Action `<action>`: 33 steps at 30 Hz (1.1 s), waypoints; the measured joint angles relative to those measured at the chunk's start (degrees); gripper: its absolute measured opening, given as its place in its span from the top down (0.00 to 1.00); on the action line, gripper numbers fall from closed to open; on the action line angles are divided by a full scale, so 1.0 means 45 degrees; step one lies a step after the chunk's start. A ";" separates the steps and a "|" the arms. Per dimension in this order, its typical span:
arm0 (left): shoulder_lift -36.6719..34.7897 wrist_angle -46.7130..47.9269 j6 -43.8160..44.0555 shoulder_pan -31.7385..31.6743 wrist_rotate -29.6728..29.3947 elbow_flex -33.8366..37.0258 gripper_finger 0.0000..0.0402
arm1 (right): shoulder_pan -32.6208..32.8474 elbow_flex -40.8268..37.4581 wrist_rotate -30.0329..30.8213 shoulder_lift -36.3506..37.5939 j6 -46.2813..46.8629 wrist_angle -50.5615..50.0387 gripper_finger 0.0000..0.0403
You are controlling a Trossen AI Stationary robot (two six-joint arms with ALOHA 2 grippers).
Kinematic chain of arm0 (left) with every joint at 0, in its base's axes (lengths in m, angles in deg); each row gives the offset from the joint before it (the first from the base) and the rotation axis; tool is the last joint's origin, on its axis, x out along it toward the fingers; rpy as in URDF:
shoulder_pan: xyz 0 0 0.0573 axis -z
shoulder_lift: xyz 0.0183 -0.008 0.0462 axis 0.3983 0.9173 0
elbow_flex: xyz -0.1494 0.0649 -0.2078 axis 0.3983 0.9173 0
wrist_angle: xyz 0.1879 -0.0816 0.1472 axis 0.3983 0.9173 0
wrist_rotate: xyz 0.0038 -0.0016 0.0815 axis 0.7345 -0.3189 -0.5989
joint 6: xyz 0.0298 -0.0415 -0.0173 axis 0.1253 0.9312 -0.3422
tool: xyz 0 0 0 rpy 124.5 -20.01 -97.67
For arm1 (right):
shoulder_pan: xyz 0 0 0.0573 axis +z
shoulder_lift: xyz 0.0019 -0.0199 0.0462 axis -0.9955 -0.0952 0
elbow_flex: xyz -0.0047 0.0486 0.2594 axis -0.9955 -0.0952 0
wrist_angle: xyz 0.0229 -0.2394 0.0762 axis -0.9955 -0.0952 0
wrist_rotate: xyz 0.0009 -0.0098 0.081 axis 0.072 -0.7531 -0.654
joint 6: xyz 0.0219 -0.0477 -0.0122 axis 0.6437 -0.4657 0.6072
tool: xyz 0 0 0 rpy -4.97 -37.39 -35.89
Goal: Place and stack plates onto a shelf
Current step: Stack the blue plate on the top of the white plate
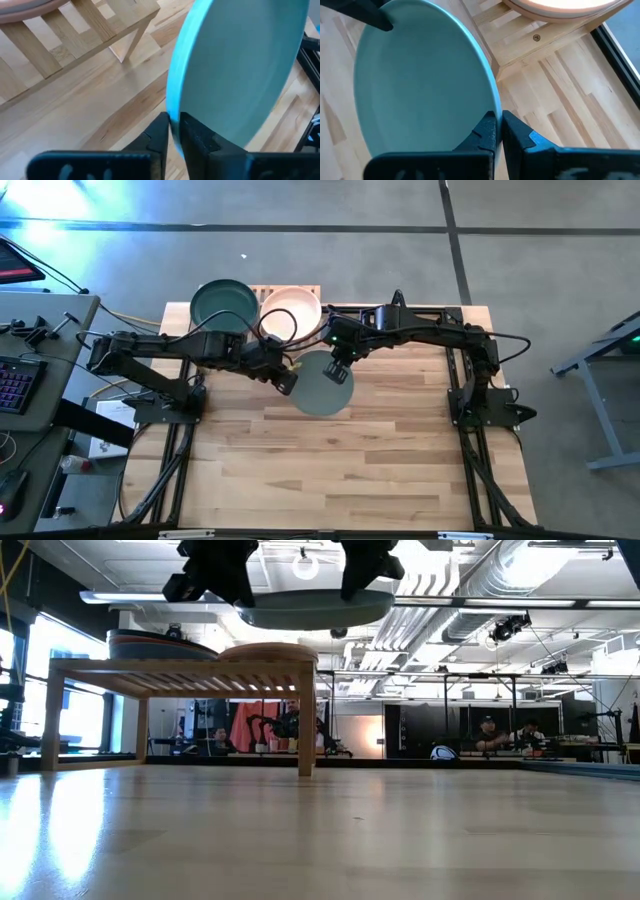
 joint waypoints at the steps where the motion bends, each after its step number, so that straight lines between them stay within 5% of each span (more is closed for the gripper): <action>1: 0.0000 0.0005 -0.0023 0.0000 -0.0005 0.0000 0.93 | 0.0000 0.0000 -0.0009 0.0000 -0.0044 -0.0002 1.00; 12: 0.0000 0.0109 0.0098 -0.0010 0.0226 0.0000 0.99 | 0.0007 0.0000 -0.0544 0.0000 -0.0382 -0.0077 0.98; 23: 0.0000 0.0538 0.0101 -0.0273 0.0505 -0.0007 1.00 | -0.0035 0.0000 -0.0227 0.0002 -0.0593 0.0396 0.76; 33: -0.0024 0.1002 -0.0394 -0.1356 0.1608 -0.0015 1.00 | -0.0738 0.0506 -0.1703 0.0160 -0.1042 0.0002 0.68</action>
